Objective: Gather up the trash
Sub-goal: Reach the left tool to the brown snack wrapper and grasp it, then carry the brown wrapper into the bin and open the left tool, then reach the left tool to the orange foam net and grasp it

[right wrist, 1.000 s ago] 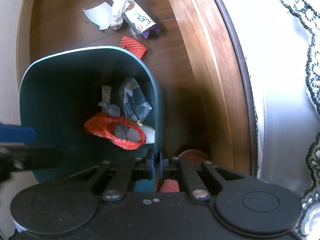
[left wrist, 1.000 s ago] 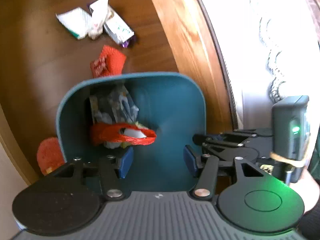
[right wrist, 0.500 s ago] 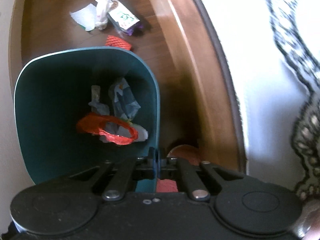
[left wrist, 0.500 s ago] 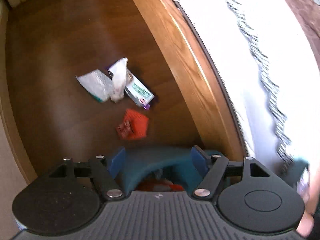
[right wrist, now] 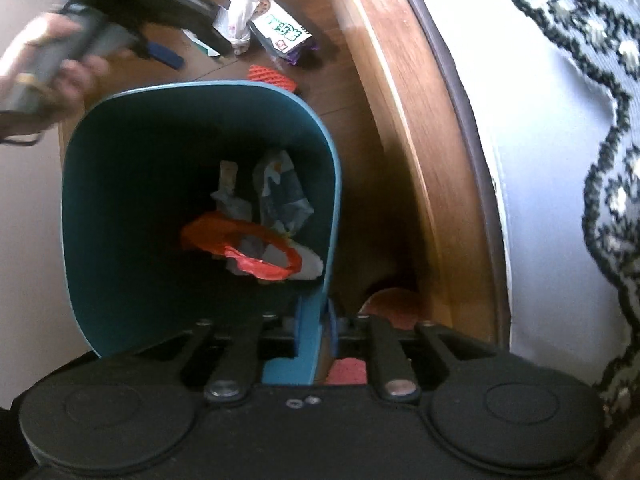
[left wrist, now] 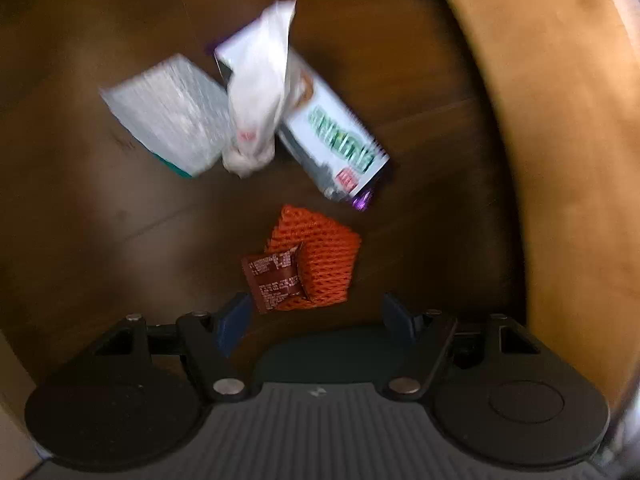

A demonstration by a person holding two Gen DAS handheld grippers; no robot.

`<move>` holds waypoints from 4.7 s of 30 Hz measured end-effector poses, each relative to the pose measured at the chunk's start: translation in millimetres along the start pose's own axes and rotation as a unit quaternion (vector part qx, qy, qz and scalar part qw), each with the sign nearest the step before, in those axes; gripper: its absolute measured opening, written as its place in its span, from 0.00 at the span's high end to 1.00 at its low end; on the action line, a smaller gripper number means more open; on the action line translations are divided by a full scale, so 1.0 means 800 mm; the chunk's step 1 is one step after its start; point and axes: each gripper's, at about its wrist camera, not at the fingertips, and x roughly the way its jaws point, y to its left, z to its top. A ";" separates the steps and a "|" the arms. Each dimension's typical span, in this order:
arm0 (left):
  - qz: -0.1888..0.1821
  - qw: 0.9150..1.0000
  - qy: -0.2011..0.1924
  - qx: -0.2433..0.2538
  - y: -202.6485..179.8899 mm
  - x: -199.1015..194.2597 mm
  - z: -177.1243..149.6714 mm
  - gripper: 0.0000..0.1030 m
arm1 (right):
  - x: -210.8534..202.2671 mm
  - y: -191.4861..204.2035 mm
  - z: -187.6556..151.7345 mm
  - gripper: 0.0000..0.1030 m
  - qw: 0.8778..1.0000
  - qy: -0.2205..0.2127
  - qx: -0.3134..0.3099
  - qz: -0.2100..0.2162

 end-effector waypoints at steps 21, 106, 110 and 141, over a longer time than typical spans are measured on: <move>0.061 0.997 0.055 -0.010 0.031 0.143 0.009 0.63 | 0.030 0.014 -0.004 0.59 0.999 0.009 -0.040 -0.004; 0.008 0.986 -0.142 0.086 -0.046 -0.282 -0.145 0.31 | 0.013 0.050 0.018 0.95 0.996 0.044 0.022 -0.069; 0.024 0.985 -0.158 0.066 -0.032 -0.256 -0.091 0.24 | 0.019 0.042 0.011 0.95 0.997 0.051 0.025 -0.061; 0.059 0.988 0.009 0.145 -0.040 0.149 0.001 0.24 | 0.047 -0.008 -0.002 0.93 0.997 0.078 0.026 0.013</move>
